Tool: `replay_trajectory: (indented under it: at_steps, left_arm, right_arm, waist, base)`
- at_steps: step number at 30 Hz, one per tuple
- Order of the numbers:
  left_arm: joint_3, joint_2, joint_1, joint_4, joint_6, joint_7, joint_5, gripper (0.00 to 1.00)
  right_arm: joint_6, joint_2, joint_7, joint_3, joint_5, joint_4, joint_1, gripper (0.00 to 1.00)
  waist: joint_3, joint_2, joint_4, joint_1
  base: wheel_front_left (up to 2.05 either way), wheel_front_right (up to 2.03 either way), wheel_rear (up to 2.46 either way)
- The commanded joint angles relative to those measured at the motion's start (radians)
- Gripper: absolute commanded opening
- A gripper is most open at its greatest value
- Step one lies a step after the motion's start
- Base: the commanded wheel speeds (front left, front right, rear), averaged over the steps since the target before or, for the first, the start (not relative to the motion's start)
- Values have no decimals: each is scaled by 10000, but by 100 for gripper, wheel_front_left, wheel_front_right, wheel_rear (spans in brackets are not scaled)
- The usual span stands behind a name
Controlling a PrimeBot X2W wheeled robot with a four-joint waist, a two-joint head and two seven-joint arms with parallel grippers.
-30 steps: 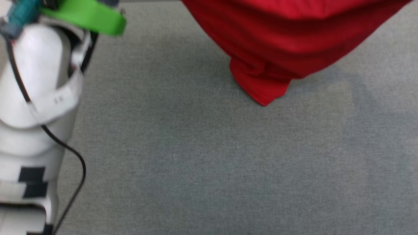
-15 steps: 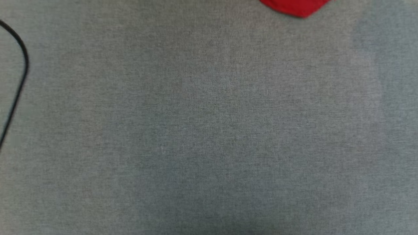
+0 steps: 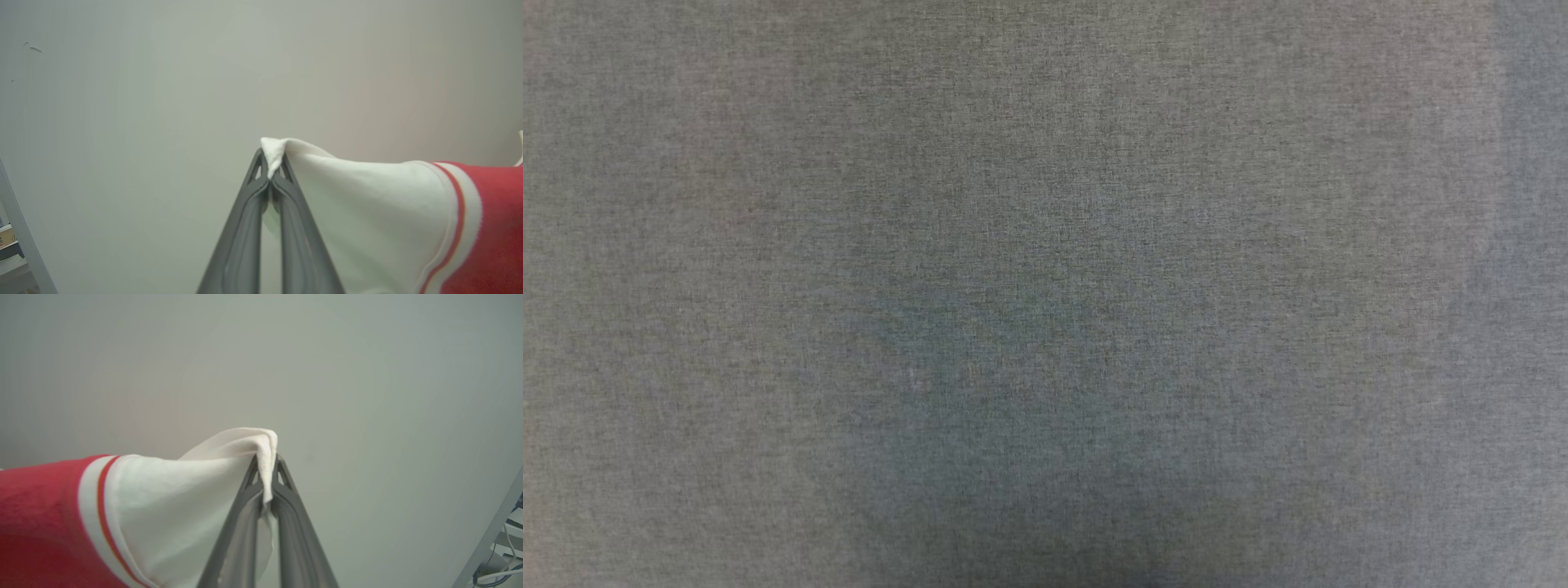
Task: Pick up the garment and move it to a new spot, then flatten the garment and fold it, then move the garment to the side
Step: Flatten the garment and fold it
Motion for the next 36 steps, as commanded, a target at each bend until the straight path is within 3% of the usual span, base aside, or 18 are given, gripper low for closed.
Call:
replay_trajectory:
  at_steps: [1, 8, 16, 25, 36]
  left_arm:
    - [-14, -15, -151, 100, 22, -94, -67, 0]
    - [-138, 116, 514, 364, -23, -137, -161, 0]
    - [102, 449, 2769, -486, -35, -141, -427, 0]
    - [866, 796, 7194, -2680, 96, -142, -865, 0]
    - [1720, 603, 13775, -4901, 577, -143, -1268, 0]
  right_arm:
    - [-6, 79, -153, 106, -62, 198, -185, 0]
    - [-6, 401, -659, 917, 262, 1123, 53, 0]
    - [-6, 800, -1135, 1639, 872, 1468, 1787, 0]
    - [-6, 417, -1181, 2217, 2010, -487, 5525, 0]
    - [-6, -516, -1183, 2398, 2896, -2558, 10779, 0]
  waist:
    - [15, 0, 7, -2]
    - [92, 0, 0, -2]
    - [-319, 0, -99, -2]
    - [-1640, 0, -36, -2]
    - [-3659, 0, 34, -2]
  base:
    - [0, 0, 0]
    - [0, 0, 0]
    - [0, 0, 0]
    - [0, 0, 0]
    - [0, 0, 0]
